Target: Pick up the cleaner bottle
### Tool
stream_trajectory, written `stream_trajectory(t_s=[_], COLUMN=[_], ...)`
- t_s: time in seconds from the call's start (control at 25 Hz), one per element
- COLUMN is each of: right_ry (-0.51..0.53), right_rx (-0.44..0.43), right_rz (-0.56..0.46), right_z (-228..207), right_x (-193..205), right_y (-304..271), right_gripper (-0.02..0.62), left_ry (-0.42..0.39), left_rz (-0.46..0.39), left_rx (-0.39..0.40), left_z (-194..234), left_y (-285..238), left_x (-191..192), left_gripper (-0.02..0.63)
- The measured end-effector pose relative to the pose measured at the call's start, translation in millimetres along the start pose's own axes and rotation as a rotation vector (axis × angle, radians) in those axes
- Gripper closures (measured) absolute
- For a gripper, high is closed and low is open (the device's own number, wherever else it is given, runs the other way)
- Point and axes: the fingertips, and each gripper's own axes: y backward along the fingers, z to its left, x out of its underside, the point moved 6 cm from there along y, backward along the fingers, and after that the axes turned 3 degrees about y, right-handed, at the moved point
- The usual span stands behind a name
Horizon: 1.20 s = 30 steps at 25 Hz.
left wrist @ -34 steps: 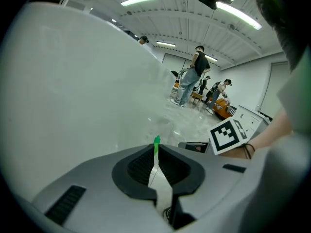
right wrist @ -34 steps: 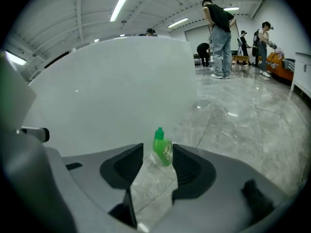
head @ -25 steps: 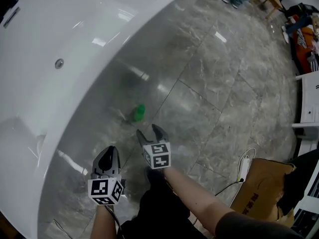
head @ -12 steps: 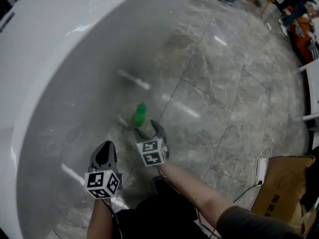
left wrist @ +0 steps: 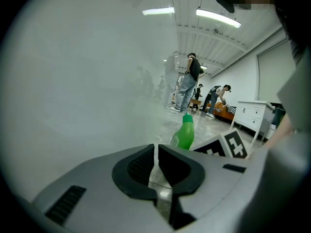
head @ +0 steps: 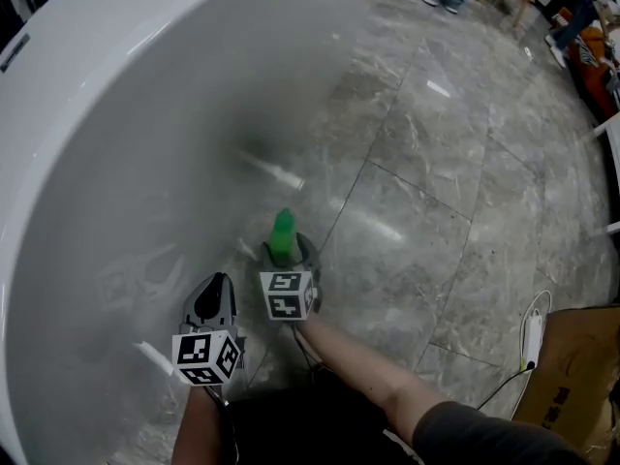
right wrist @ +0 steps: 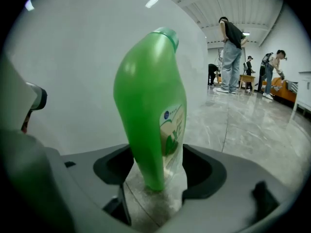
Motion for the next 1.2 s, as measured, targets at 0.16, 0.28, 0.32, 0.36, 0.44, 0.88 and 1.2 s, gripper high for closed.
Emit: stream_trajectory(t_s=[0.16, 0.28, 0.32, 0.36, 0.44, 0.88, 1.2], right_ry=[0.007, 0.024, 0.028, 0.037, 0.059, 0.106, 0.127], right_rx=[0.003, 0.006, 0.01, 0.012, -0.003, -0.101, -0.213], right_rz=[0.0, 0.011, 0.016, 0.021, 0.024, 0.009, -0.053], right_z=[-4.2, -4.7, -5.0, -5.3, -6.5, -26.7, -28.3], right_x=[-3.7, -3.6, -2.2, -0.8, 1.0, 20.1, 16.5], right_y=[-11.9, -19.4, -20.7, -21.5, -23.5, -31.4, -37.2], right_gripper=[0.305, 0.305, 0.305, 0.305, 0.305, 0.307, 0.377], left_ry=[0.005, 0.008, 0.009, 0.009, 0.004, -0.011, -0.036], left_rz=[-0.008, -0.008, -0.005, -0.002, 0.005, 0.016, 0.041], left_rx=[0.005, 0.012, 0.016, 0.02, 0.027, 0.031, 0.027], left_z=[-2.9, -5.6, -6.5, -7.3, -8.1, -7.6, -3.3], left_y=[-8.0, -11.4, -12.2, -12.8, -14.9, -28.7, -33.5], left_x=[4.6, 7.2, 7.9, 8.6, 9.2, 14.2, 28.2], left_gripper=[0.571, 0.571, 0.571, 0.571, 0.571, 0.571, 0.571])
